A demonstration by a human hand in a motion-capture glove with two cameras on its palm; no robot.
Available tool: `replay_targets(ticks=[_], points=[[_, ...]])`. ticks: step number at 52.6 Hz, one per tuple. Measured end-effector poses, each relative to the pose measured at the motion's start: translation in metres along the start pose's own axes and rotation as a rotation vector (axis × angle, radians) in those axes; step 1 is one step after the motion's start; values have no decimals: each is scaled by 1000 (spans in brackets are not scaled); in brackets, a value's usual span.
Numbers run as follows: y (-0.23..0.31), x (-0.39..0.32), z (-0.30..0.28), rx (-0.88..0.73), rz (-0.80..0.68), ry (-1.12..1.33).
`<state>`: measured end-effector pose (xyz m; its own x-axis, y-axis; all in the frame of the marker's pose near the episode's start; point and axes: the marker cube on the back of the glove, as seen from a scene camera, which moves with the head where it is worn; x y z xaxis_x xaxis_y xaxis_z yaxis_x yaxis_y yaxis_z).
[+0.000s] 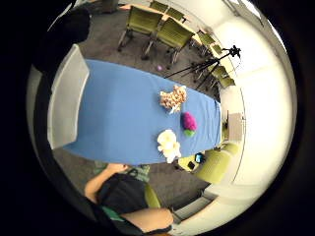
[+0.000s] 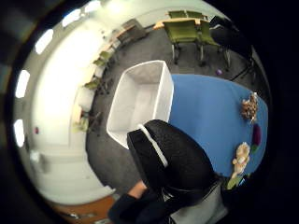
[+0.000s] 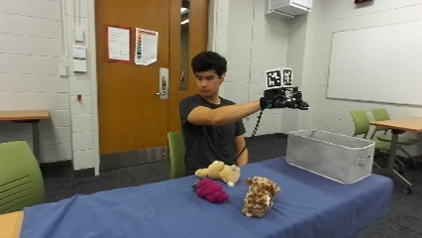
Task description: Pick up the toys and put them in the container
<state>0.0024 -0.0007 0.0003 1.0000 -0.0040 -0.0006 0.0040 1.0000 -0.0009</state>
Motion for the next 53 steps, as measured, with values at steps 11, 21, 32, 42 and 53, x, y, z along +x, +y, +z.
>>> replay_targets(ticks=[11,21,32,42,53], points=[[-2,14,0,-2,2,-20],[0,18,0,1,9,-14],[3,22,0,0,1,-24],[19,39,-10,1,-18,-6],[63,115,-16,24,22,22]])
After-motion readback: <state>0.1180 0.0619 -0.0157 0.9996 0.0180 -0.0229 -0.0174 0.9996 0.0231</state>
